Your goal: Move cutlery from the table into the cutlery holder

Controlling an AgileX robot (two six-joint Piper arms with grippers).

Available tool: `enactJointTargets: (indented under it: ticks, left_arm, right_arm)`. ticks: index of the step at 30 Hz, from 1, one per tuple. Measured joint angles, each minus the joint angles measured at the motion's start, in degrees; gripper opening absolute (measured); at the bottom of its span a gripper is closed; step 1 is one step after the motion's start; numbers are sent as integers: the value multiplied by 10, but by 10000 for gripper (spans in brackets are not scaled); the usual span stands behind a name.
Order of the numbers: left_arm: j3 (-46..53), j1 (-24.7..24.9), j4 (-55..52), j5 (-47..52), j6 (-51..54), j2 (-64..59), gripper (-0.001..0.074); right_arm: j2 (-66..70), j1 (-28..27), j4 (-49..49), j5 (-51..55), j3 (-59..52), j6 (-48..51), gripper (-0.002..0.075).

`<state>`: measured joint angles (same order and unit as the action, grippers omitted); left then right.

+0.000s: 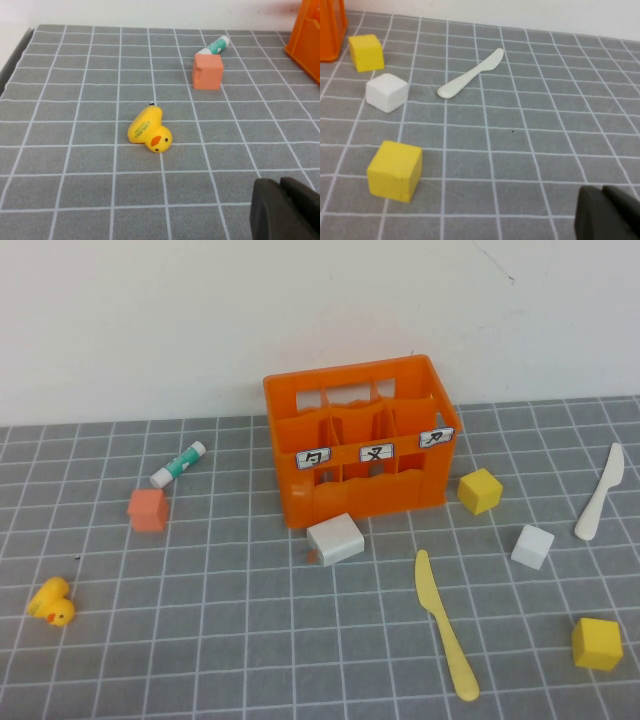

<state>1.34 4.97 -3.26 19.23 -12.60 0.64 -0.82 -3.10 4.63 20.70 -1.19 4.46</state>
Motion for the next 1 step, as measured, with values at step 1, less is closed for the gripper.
enactJointTargets:
  ticks: [1]
  left_arm:
    - [0, 0, 0, 0, 0, 0, -1]
  right_arm:
    - [0, 0, 3, 0, 0, 0, -3]
